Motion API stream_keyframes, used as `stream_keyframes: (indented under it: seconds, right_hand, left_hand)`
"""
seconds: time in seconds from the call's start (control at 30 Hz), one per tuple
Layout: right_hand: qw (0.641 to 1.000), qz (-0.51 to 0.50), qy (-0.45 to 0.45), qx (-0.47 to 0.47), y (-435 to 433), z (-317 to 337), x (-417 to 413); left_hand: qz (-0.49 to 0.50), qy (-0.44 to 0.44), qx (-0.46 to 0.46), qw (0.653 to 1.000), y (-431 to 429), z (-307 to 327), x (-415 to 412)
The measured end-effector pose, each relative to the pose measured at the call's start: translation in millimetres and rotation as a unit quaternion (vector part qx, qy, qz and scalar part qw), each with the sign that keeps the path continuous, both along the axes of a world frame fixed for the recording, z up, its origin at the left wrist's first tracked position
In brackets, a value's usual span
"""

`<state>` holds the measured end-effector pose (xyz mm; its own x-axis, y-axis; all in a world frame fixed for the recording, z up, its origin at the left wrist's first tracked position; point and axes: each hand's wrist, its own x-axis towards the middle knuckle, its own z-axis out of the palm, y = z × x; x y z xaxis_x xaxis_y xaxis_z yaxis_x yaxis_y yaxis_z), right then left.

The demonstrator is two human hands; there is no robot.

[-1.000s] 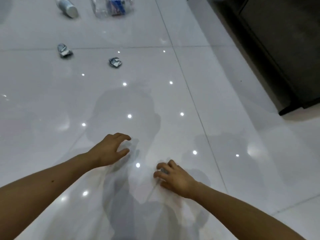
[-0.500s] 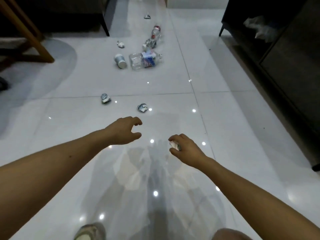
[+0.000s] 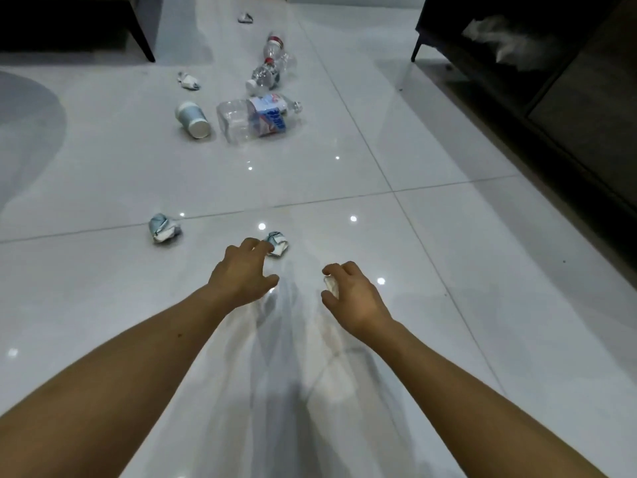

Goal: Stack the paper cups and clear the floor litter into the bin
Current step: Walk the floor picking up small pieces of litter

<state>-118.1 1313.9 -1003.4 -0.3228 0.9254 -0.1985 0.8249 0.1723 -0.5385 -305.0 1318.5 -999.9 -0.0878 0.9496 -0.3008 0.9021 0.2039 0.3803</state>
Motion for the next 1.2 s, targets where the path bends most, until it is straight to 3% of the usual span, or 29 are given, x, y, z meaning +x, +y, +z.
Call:
stream_keyframes:
  seconds: [0.37,0.57,0.73,0.97,1.2]
  right_hand:
    - [0.997,-0.05,0.056,-0.015,35,-15,-6]
    - [0.997,-0.007,0.074,-0.033,40,-26,1]
    - [0.995,-0.009,0.093,-0.048,35,-25,7]
    - [0.993,-0.015,0.099,-0.057,13,-12,-1]
    - [0.991,0.052,0.102,-0.065,-26,10,-28]
  left_hand:
    - [0.021,-0.009,0.027,0.999,43,-41,1]
    - [-0.061,0.011,-0.091,0.994,53,-75,12]
    - [-0.034,0.029,0.022,0.999,26,-82,18]
    - [0.025,-0.134,0.075,0.988,-2,-59,-4]
    - [0.096,-0.116,0.108,0.983,-78,-12,-31]
